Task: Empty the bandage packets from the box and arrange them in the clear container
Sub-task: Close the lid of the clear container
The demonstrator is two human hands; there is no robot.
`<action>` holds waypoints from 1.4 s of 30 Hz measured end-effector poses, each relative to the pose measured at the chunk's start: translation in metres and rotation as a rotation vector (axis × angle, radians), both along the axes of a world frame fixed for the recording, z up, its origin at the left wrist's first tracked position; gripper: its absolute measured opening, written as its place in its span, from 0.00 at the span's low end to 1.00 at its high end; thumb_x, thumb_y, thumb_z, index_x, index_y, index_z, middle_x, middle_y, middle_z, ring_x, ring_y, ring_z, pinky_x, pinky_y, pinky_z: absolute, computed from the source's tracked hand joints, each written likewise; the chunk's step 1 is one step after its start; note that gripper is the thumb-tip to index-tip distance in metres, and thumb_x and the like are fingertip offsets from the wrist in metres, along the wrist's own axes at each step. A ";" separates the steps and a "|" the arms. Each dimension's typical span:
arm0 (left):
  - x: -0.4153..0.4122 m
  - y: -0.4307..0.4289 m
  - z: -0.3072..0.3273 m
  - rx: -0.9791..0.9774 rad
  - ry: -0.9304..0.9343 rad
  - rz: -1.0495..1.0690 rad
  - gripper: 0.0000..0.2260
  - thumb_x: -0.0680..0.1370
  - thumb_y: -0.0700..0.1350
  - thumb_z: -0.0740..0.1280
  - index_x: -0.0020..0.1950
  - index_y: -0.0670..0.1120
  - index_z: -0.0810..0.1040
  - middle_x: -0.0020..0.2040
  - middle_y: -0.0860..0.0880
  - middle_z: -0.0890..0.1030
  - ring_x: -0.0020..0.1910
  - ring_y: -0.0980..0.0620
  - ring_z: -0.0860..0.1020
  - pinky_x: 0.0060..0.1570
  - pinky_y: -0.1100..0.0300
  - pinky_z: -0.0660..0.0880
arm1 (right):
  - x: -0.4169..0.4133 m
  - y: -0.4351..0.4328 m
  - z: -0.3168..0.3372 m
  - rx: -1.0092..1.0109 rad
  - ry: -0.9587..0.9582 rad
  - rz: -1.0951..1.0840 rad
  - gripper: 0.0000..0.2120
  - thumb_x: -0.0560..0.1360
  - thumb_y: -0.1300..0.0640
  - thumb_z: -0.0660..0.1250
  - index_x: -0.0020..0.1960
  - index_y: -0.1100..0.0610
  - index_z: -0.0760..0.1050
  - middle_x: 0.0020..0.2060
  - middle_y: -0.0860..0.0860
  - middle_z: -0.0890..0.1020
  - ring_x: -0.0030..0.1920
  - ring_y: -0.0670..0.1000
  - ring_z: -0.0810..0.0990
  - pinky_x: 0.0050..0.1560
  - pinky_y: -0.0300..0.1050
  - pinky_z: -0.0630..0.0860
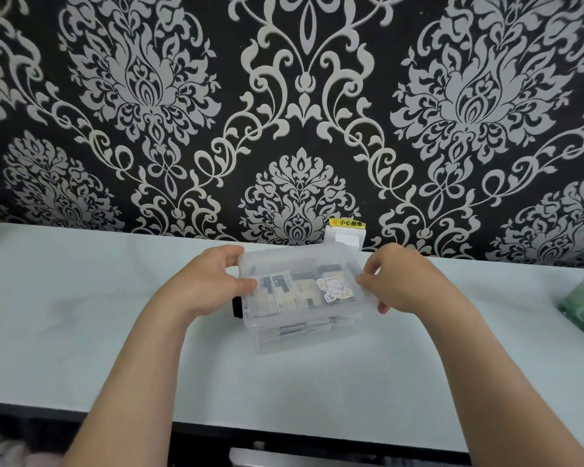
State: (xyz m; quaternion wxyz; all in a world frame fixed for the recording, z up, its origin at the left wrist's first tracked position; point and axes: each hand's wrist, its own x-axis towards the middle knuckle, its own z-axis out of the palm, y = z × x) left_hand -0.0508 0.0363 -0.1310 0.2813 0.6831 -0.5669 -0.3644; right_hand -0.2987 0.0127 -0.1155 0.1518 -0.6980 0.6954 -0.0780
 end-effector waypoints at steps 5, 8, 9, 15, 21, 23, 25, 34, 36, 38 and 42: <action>-0.003 0.002 -0.003 0.149 0.241 0.112 0.19 0.77 0.37 0.68 0.65 0.51 0.73 0.53 0.48 0.83 0.51 0.48 0.81 0.50 0.51 0.79 | -0.011 -0.010 -0.009 0.294 -0.497 -0.057 0.14 0.78 0.50 0.65 0.56 0.60 0.76 0.50 0.55 0.79 0.46 0.52 0.76 0.50 0.48 0.80; -0.008 0.001 -0.007 0.160 0.289 0.131 0.14 0.79 0.39 0.65 0.61 0.53 0.75 0.48 0.47 0.84 0.42 0.48 0.82 0.34 0.58 0.79 | -0.020 -0.011 -0.013 0.413 -0.776 -0.098 0.08 0.76 0.56 0.69 0.46 0.61 0.80 0.35 0.52 0.80 0.36 0.49 0.73 0.37 0.40 0.75; -0.012 0.000 -0.007 0.150 0.309 0.135 0.13 0.80 0.40 0.64 0.62 0.53 0.74 0.49 0.47 0.84 0.41 0.48 0.82 0.32 0.59 0.78 | -0.022 -0.012 -0.014 0.391 -0.813 -0.120 0.07 0.75 0.57 0.70 0.45 0.61 0.80 0.33 0.51 0.79 0.34 0.48 0.71 0.35 0.38 0.73; -0.042 -0.020 -0.018 -0.096 -0.019 0.246 0.20 0.78 0.47 0.67 0.69 0.48 0.70 0.56 0.46 0.81 0.54 0.43 0.80 0.56 0.50 0.76 | -0.017 -0.011 -0.014 0.023 -0.405 -0.168 0.13 0.75 0.56 0.67 0.35 0.58 0.68 0.31 0.54 0.71 0.34 0.55 0.69 0.36 0.43 0.66; -0.091 -0.024 -0.020 -0.284 -0.633 0.176 0.12 0.80 0.44 0.59 0.61 0.42 0.70 0.50 0.42 0.81 0.50 0.39 0.78 0.41 0.54 0.66 | 0.006 0.004 -0.006 -0.226 0.188 -0.153 0.12 0.75 0.66 0.62 0.57 0.59 0.72 0.51 0.56 0.77 0.49 0.57 0.75 0.42 0.45 0.67; -0.098 -0.026 -0.020 -0.278 -0.706 0.156 0.14 0.78 0.40 0.59 0.63 0.41 0.68 0.50 0.41 0.81 0.49 0.38 0.78 0.39 0.54 0.66 | 0.007 0.004 -0.008 -0.266 0.236 -0.136 0.11 0.72 0.69 0.62 0.52 0.58 0.73 0.43 0.54 0.78 0.41 0.55 0.71 0.39 0.44 0.67; -0.097 -0.026 -0.020 -0.301 -0.741 0.144 0.14 0.77 0.39 0.59 0.63 0.41 0.68 0.50 0.41 0.81 0.49 0.38 0.77 0.39 0.54 0.66 | 0.010 0.003 -0.009 -0.288 0.270 -0.101 0.12 0.71 0.70 0.63 0.50 0.56 0.72 0.43 0.52 0.78 0.39 0.54 0.69 0.37 0.44 0.66; -0.134 -0.029 -0.028 -0.108 -0.790 -0.031 0.33 0.78 0.67 0.41 0.78 0.50 0.55 0.79 0.40 0.50 0.76 0.38 0.50 0.72 0.38 0.49 | -0.016 -0.003 -0.015 -0.287 0.237 -0.003 0.11 0.75 0.66 0.60 0.56 0.59 0.73 0.52 0.55 0.80 0.52 0.58 0.79 0.41 0.45 0.67; -0.139 -0.030 -0.027 -0.118 -0.827 -0.090 0.35 0.76 0.70 0.39 0.79 0.54 0.50 0.80 0.44 0.47 0.78 0.42 0.43 0.71 0.35 0.43 | -0.027 -0.005 -0.018 -0.240 0.121 -0.003 0.10 0.78 0.62 0.58 0.58 0.60 0.71 0.53 0.56 0.79 0.54 0.59 0.78 0.42 0.47 0.67; -0.145 -0.029 -0.024 -0.164 -0.836 -0.172 0.34 0.76 0.71 0.40 0.78 0.57 0.50 0.80 0.47 0.48 0.78 0.45 0.45 0.72 0.37 0.42 | -0.041 -0.004 -0.021 -0.194 0.032 -0.018 0.11 0.80 0.56 0.55 0.60 0.58 0.69 0.55 0.56 0.78 0.60 0.60 0.74 0.48 0.52 0.69; -0.172 -0.024 -0.021 -0.354 -0.737 -0.341 0.23 0.81 0.63 0.50 0.74 0.57 0.64 0.78 0.51 0.60 0.77 0.50 0.56 0.73 0.43 0.45 | -0.089 0.006 -0.015 -0.297 0.174 -0.170 0.22 0.79 0.52 0.56 0.73 0.49 0.59 0.74 0.56 0.61 0.76 0.60 0.48 0.67 0.65 0.59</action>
